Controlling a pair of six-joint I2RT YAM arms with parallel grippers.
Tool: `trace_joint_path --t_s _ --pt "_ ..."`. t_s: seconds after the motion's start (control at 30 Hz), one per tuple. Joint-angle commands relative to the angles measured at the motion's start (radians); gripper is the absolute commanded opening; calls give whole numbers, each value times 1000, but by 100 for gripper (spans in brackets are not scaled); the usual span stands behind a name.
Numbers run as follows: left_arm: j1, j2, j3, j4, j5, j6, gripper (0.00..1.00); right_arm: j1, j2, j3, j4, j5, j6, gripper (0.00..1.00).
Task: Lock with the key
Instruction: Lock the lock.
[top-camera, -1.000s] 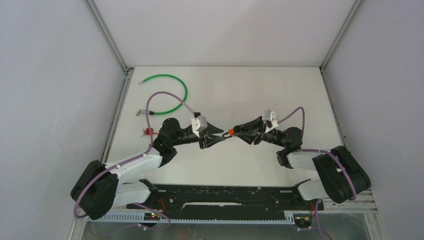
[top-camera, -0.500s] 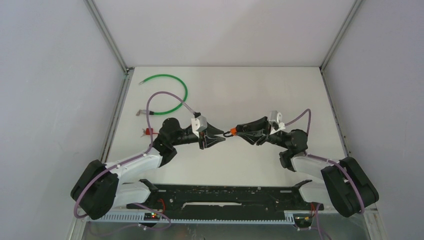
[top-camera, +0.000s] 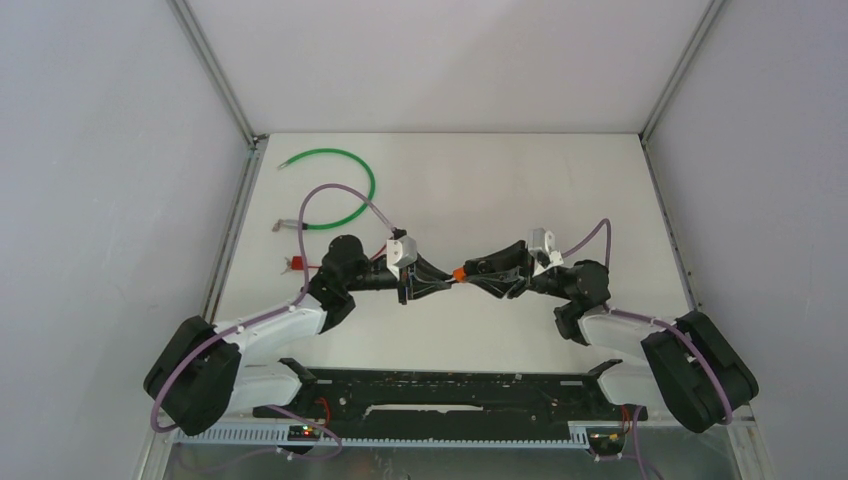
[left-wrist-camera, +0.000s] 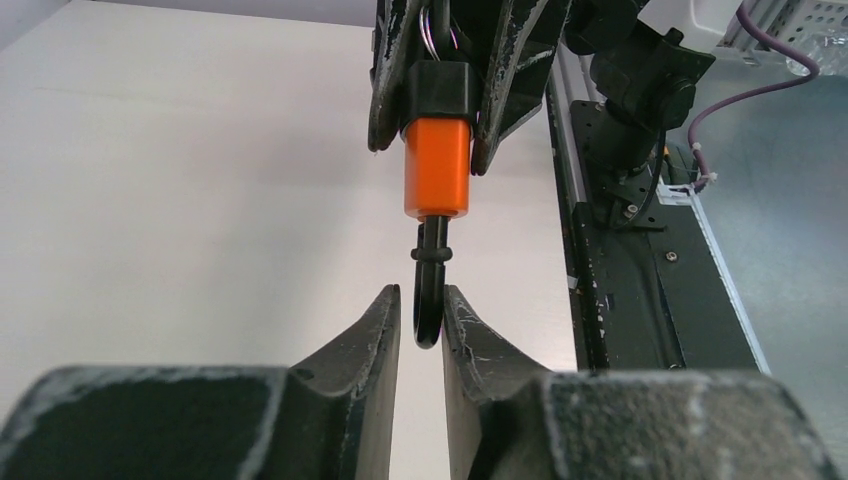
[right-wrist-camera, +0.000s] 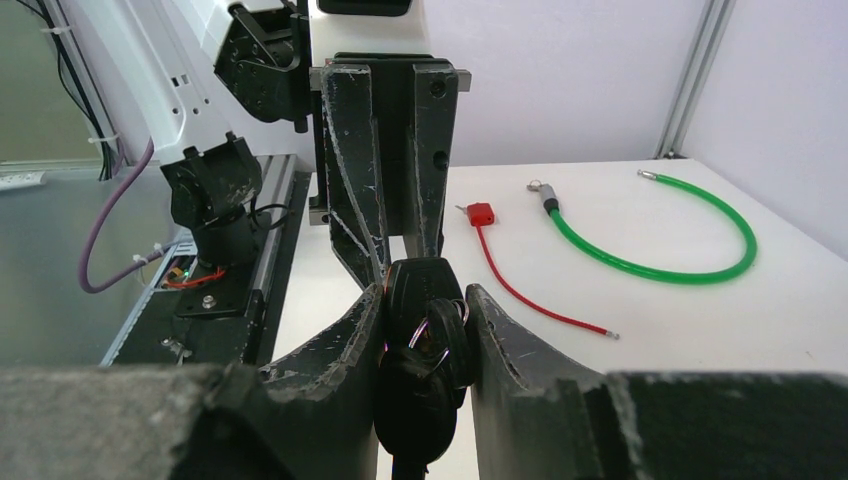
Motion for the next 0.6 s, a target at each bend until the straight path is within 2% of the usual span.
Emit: trace_joint_path --t_s 0.0,0.3,0.43,0.57 --pt "6 9 64 8 17 8 23 13 -9 34 74 4 5 0" --pt "6 14 82 -19 37 34 0 8 18 30 72 -23 -40 0" --pt "7 -10 72 -27 35 50 0 -3 59 28 72 -80 -106 0" --pt "6 -43 53 -34 -30 68 0 -14 116 34 72 -139 -160 0"
